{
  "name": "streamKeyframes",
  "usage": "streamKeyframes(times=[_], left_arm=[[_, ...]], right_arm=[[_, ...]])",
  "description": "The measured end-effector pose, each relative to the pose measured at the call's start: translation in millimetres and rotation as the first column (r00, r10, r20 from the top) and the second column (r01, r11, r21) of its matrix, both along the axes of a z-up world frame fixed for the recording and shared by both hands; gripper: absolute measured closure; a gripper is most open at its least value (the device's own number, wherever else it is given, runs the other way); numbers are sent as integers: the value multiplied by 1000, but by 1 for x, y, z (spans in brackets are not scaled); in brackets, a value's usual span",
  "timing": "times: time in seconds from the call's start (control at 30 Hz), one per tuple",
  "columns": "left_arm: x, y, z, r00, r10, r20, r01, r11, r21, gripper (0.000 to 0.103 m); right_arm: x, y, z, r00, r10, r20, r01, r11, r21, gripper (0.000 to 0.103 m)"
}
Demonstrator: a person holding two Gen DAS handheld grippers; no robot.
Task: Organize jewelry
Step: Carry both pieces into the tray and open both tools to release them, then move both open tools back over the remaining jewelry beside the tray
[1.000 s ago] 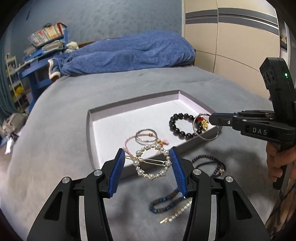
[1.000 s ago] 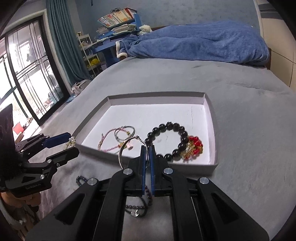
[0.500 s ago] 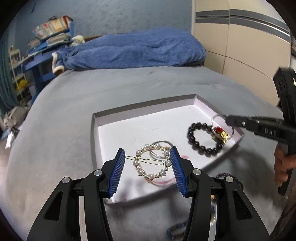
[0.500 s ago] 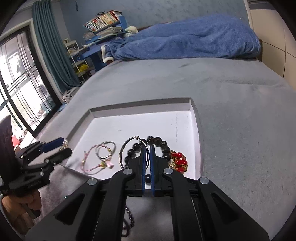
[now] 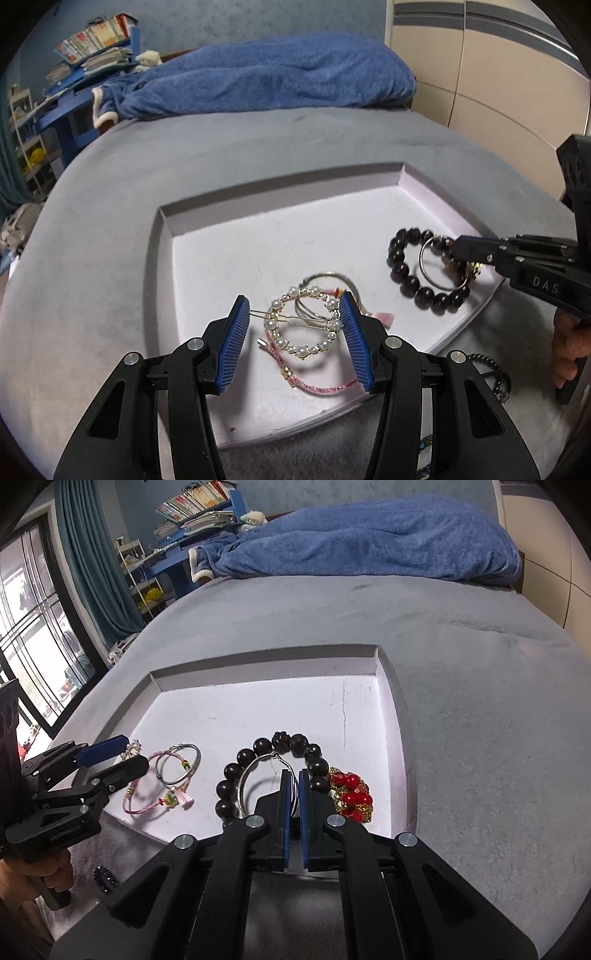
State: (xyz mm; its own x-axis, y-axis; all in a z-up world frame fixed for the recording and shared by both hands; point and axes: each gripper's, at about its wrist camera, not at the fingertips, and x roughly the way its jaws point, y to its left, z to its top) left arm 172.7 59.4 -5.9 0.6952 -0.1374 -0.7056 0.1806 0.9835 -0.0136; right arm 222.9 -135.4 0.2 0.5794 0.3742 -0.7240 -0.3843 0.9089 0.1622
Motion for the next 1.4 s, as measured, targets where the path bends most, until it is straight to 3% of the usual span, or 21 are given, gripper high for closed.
streamKeyframes(times=[0.33,0.4,0.47,0.5,0.63,1.07,1.4], left_arm=[[4,0,-7,999,11,-33,-11,1000,8,50],[4,0,-6,999,16,-29,-15,1000,14,47],[2,-1,-4,1000,13,-16,-13,1000,16,34],[1,-2,-3,1000,11,-7,-11,1000,20,32],[-4,-5,1,1000,0,14,0,1000,29,25],[-35,-5,16,999,-7,51,7,1000,-6,24],[-64,8,14,999,21,28,-20,999,-42,24]], right_arm=[[-2,2,-3,1000,11,-1,-11,1000,0,96],[-3,2,-2,1000,14,1,-14,1000,4,95],[-4,2,-2,1000,14,2,-14,1000,7,93],[-4,0,-1,1000,13,4,-13,1000,10,92],[-7,-5,3,1000,6,19,-7,999,36,71],[-22,-13,8,1000,-13,28,11,998,54,60],[-40,-20,13,999,0,40,-3,998,60,60]])
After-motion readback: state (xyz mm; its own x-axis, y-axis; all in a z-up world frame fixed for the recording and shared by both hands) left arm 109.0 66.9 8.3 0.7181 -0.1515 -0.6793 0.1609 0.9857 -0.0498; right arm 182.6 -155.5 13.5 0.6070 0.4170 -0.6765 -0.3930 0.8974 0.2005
